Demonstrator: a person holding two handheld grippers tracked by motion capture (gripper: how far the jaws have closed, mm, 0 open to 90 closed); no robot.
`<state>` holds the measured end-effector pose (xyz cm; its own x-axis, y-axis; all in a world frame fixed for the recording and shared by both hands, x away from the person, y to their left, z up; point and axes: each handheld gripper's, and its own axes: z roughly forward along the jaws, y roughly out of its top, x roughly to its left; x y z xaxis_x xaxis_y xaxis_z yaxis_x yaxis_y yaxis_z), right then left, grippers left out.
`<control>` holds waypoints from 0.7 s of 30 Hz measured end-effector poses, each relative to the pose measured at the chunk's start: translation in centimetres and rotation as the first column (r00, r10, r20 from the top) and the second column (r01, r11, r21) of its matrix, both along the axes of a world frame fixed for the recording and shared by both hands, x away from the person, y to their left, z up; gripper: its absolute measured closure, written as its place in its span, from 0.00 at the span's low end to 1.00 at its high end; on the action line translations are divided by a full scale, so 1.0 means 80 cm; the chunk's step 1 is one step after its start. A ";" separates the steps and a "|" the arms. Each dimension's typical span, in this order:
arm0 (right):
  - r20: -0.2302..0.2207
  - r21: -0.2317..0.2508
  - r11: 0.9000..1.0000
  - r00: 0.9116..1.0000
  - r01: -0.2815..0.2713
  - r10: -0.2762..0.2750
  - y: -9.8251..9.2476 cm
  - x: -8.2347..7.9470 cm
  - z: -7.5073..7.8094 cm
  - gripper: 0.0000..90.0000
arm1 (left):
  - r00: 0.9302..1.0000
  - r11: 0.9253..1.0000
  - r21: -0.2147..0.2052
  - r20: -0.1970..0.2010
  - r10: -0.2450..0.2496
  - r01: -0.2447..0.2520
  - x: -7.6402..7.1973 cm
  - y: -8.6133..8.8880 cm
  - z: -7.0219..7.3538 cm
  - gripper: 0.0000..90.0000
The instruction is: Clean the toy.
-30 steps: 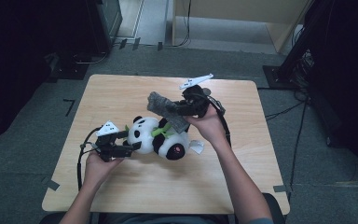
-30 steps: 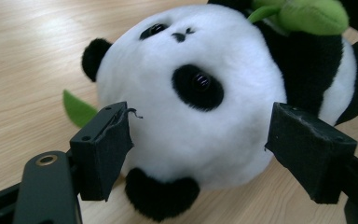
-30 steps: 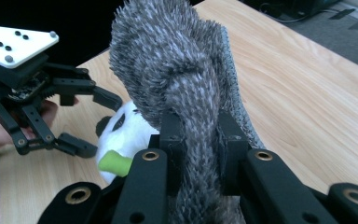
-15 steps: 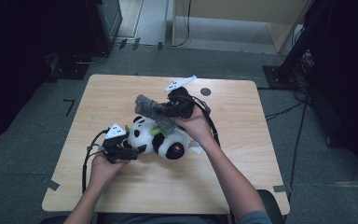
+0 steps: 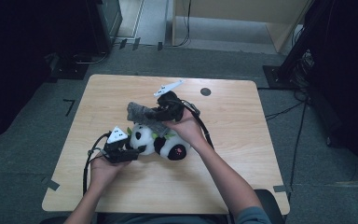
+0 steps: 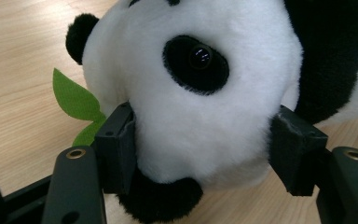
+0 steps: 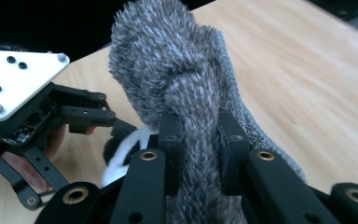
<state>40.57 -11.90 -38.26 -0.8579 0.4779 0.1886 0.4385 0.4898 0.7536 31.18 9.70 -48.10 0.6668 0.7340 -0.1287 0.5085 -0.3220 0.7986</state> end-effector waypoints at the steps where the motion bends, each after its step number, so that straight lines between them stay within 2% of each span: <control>1: -0.003 -0.009 1.000 1.000 -0.009 0.009 0.004 -0.001 -0.003 0.84 | 1.000 1.000 0.005 0.003 -0.001 0.001 -0.001 0.000 0.000 0.38; 4: -0.002 -0.038 0.999 1.000 -0.020 0.019 0.014 -0.001 -0.014 0.84 | 1.000 1.000 0.006 0.004 0.006 -0.006 -0.002 0.000 -0.002 0.38; 6: -0.004 -0.046 0.999 1.000 -0.013 0.013 0.014 0.001 -0.019 0.84 | 1.000 1.000 0.009 0.004 0.010 -0.010 -0.002 -0.001 -0.002 0.38; 9: 0.008 -0.090 0.996 1.000 0.011 -0.011 0.012 0.006 -0.025 0.83 | 1.000 1.000 0.011 0.002 0.014 -0.014 -0.002 -0.002 -0.002 0.39; 11: -0.011 -0.077 0.997 1.000 0.017 -0.018 0.010 0.010 -0.028 0.83 | 1.000 1.000 0.008 0.001 0.017 -0.017 -0.002 -0.002 -0.002 0.39; 16: -0.020 -0.085 0.995 0.998 0.050 -0.052 0.003 0.019 -0.036 0.83 | 1.000 1.000 -0.003 -0.009 0.029 -0.029 0.000 -0.003 -0.002 0.40; 21: -0.039 -0.119 0.987 0.993 0.105 -0.110 -0.010 0.031 -0.043 0.82 | 0.999 1.000 -0.002 -0.016 0.029 -0.029 0.000 -0.003 0.000 0.41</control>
<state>43.07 -12.71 -41.73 -0.7921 0.5879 0.1640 0.5258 0.5210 0.6723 31.22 9.47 -48.11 0.6428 0.7530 -0.1408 0.5306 -0.3051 0.7908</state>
